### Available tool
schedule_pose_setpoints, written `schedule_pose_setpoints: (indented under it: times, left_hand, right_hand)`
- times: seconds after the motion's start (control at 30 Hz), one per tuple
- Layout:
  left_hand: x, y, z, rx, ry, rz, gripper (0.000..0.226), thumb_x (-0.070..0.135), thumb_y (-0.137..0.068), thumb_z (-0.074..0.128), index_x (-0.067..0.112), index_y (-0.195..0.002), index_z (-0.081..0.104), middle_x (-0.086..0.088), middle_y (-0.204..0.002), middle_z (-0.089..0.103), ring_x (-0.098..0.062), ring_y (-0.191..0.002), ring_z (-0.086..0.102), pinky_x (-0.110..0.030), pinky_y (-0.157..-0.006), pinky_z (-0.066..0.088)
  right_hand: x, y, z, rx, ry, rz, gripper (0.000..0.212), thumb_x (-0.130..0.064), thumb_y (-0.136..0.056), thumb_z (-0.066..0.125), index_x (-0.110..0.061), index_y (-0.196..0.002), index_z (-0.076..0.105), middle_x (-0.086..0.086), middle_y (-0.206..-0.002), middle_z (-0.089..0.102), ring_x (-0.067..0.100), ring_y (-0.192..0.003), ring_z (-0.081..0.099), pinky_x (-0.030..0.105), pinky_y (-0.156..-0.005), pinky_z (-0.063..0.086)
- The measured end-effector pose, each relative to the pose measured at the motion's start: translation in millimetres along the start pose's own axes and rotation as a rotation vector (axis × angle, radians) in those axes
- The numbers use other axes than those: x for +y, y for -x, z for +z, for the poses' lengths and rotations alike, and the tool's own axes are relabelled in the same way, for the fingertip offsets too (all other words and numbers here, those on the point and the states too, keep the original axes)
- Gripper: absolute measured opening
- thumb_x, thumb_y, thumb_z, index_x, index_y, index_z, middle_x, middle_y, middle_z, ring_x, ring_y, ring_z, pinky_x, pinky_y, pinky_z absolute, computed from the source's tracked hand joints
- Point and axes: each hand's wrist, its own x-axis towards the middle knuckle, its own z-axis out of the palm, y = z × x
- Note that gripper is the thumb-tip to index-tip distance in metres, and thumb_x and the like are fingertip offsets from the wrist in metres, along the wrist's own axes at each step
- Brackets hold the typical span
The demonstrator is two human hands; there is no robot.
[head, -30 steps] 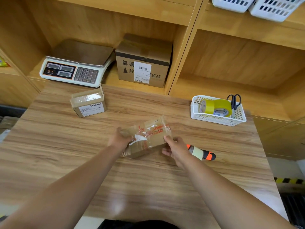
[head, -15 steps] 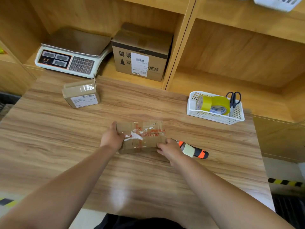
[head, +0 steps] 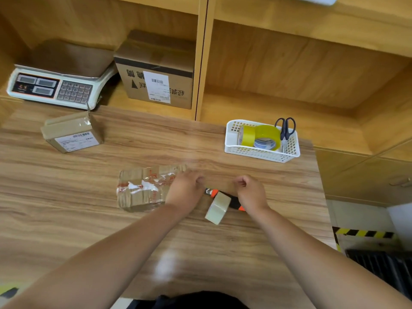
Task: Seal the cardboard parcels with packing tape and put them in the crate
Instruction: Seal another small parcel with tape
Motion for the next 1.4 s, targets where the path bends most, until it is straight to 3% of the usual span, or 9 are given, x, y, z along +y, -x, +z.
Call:
schedule_pose_setpoints:
  times: [0.13, 0.33, 0.57, 0.67, 0.77, 0.93, 1.13, 1.27, 1.4]
  left_hand:
    - [15, -1, 30, -0.14, 0.003, -0.077, 0.017, 0.027, -0.092, 0.052, 0.015, -0.102, 0.06, 0.002, -0.093, 0.058, -0.015, -0.08, 0.054, -0.027, -0.062, 0.04]
    - [21, -7, 52, -0.169, 0.078, -0.252, 0.021, 0.046, -0.09, 0.054, 0.026, -0.098, 0.052, 0.003, -0.096, 0.056, -0.015, -0.087, 0.055, -0.027, -0.065, 0.037]
    - [13, -2, 50, -0.225, 0.116, -0.212, 0.046, 0.023, -0.086, 0.062, 0.026, -0.131, 0.053, 0.006, -0.118, 0.049, -0.01, -0.103, 0.051, -0.021, -0.082, 0.04]
    - [8, 1, 49, -0.289, 0.188, -0.178, 0.046, 0.012, -0.082, 0.061, 0.027, -0.125, 0.061, 0.002, -0.112, 0.063, -0.009, -0.089, 0.059, -0.019, -0.073, 0.043]
    - [5, 7, 49, -0.316, 0.198, -0.235, 0.04, 0.013, -0.081, 0.059, 0.032, -0.115, 0.064, 0.004, -0.1, 0.063, -0.008, -0.078, 0.058, -0.019, -0.064, 0.042]
    - [4, 17, 55, -0.177, 0.26, -0.256, 0.002, 0.027, -0.085, 0.066, 0.027, -0.083, 0.065, 0.003, -0.092, 0.063, -0.009, -0.078, 0.056, -0.017, -0.061, 0.039]
    - [6, 14, 77, -0.015, 0.373, -0.511, 0.029, 0.022, -0.081, 0.072, 0.016, -0.068, 0.046, 0.005, -0.066, 0.048, -0.008, -0.057, 0.045, -0.019, -0.05, 0.032]
    - [10, 8, 79, -0.074, 0.699, -0.674, 0.026, 0.014, -0.063, 0.075, 0.002, -0.082, 0.061, -0.008, -0.078, 0.058, -0.021, -0.076, 0.055, -0.028, -0.066, 0.04]
    - [5, 4, 74, -0.197, 0.818, -0.807, 0.017, 0.0, -0.078, 0.064, 0.01, -0.09, 0.058, -0.014, -0.087, 0.059, -0.027, -0.087, 0.056, -0.037, -0.083, 0.045]
  right_hand:
    - [33, -12, -7, -0.081, 0.176, -0.004, 0.023, -0.012, -0.091, 0.051, -0.018, -0.104, 0.069, -0.001, -0.111, 0.066, 0.019, -0.105, 0.059, 0.022, -0.076, 0.039]
    - [57, -27, -3, -0.256, 0.524, -0.123, 0.03, -0.028, -0.088, 0.057, -0.023, -0.118, 0.062, 0.001, -0.117, 0.059, 0.023, -0.113, 0.052, 0.03, -0.086, 0.038]
    - [64, -31, 8, -0.286, 0.843, -0.246, 0.043, -0.046, -0.085, 0.059, -0.024, -0.121, 0.05, -0.002, -0.125, 0.048, 0.022, -0.121, 0.039, 0.036, -0.098, 0.028]
    - [64, -33, 8, -0.312, 0.776, -0.236, 0.039, -0.043, -0.08, 0.062, -0.023, -0.112, 0.051, -0.001, -0.12, 0.049, 0.023, -0.118, 0.042, 0.035, -0.094, 0.031]
    - [64, -34, 4, -0.369, 0.502, -0.148, 0.029, -0.032, -0.073, 0.066, -0.027, -0.093, 0.046, -0.004, -0.1, 0.054, 0.02, -0.099, 0.053, 0.03, -0.074, 0.038]
    - [60, -30, 1, -0.39, 0.36, -0.102, 0.024, -0.029, -0.069, 0.068, -0.027, -0.085, 0.049, -0.006, -0.086, 0.059, 0.017, -0.082, 0.056, 0.03, -0.066, 0.04]
    - [57, -24, 1, -0.413, 0.262, -0.119, 0.024, -0.025, -0.068, 0.071, -0.024, -0.079, 0.049, -0.008, -0.077, 0.057, 0.017, -0.076, 0.055, 0.028, -0.061, 0.037]
    - [57, -23, -2, -0.418, 0.251, -0.13, 0.025, -0.025, -0.069, 0.071, -0.025, -0.078, 0.048, -0.009, -0.074, 0.055, 0.014, -0.072, 0.052, 0.026, -0.058, 0.035]
    - [57, -21, -2, -0.446, 0.218, -0.135, 0.027, -0.021, -0.068, 0.072, -0.026, -0.074, 0.046, -0.009, -0.072, 0.055, 0.013, -0.069, 0.05, 0.028, -0.06, 0.036]
